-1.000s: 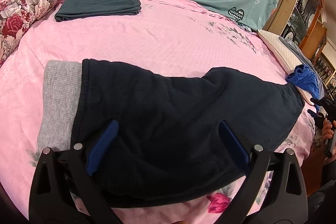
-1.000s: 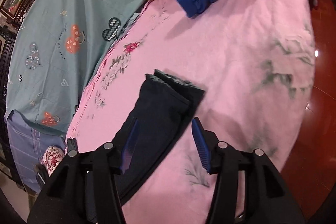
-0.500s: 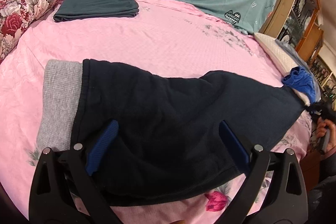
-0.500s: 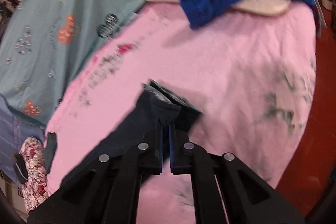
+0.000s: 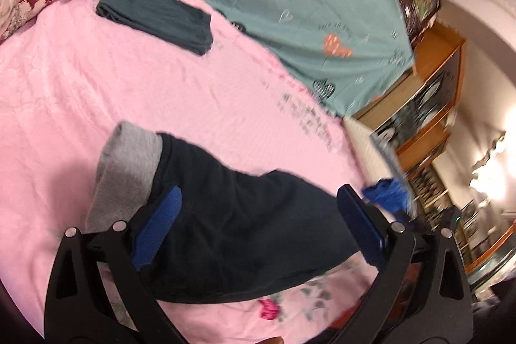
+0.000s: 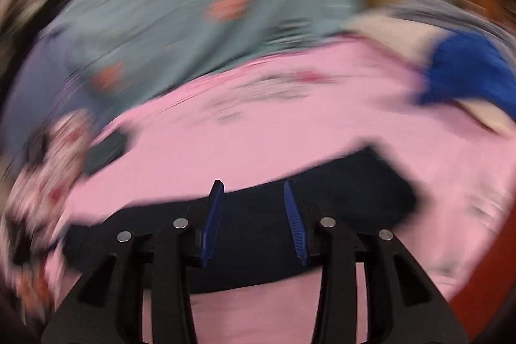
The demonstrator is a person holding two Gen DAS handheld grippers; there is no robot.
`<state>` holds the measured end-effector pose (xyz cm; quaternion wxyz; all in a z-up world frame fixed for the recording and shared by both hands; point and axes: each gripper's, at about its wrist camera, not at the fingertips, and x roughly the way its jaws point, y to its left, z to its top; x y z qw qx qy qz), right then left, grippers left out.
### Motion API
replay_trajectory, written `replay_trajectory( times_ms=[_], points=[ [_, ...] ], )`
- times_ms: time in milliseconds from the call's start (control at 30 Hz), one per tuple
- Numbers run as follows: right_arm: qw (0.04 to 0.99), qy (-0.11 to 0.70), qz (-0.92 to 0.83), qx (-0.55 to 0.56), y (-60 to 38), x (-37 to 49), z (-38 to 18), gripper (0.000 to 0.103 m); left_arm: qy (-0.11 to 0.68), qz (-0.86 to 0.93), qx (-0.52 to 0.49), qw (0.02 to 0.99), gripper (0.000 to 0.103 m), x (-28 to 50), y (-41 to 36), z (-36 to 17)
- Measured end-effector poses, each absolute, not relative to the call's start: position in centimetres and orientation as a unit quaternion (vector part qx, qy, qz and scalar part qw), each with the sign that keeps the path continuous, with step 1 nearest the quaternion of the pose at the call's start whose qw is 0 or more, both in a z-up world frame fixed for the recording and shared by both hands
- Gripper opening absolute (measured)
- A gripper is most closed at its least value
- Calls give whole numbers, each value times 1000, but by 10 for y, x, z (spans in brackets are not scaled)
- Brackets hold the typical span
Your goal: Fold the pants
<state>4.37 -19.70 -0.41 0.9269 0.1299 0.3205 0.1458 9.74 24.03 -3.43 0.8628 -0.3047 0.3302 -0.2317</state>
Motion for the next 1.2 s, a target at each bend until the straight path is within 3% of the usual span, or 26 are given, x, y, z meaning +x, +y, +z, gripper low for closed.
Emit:
replay_trajectory(
  times_ms=[133, 300, 400, 600, 667, 800, 967, 1133, 1200],
  points=[
    [886, 319, 336, 5, -63, 51, -16, 40, 311, -190, -291, 885, 101, 77, 253, -22],
    [837, 331, 412, -142, 29, 49, -44, 35, 322, -159, -314, 879, 101, 53, 274, -30],
    [836, 341, 389, -182, 41, 62, -58, 28, 321, -135, -316, 883, 101, 40, 283, -34],
    [806, 356, 406, -243, 44, 59, -66, 27, 322, -132, -313, 884, 101, 36, 287, -36],
    [806, 356, 400, -253, 46, 60, -69, 27, 321, -139, -308, 885, 101, 39, 282, -35],
    [810, 361, 391, -247, 48, 62, -68, 4, 321, -159, -302, 884, 101, 47, 269, -30],
    [810, 338, 422, -229, 40, 36, -44, 2, 310, -189, -271, 892, 101, 54, 244, -13],
    [797, 371, 419, -227, 40, 38, -69, 3, 333, -229, -217, 889, 101, 82, 195, -27],
    [799, 389, 430, -159, 20, 56, -56, 17, 373, -218, -210, 877, 101, 99, 183, -47]
  ],
)
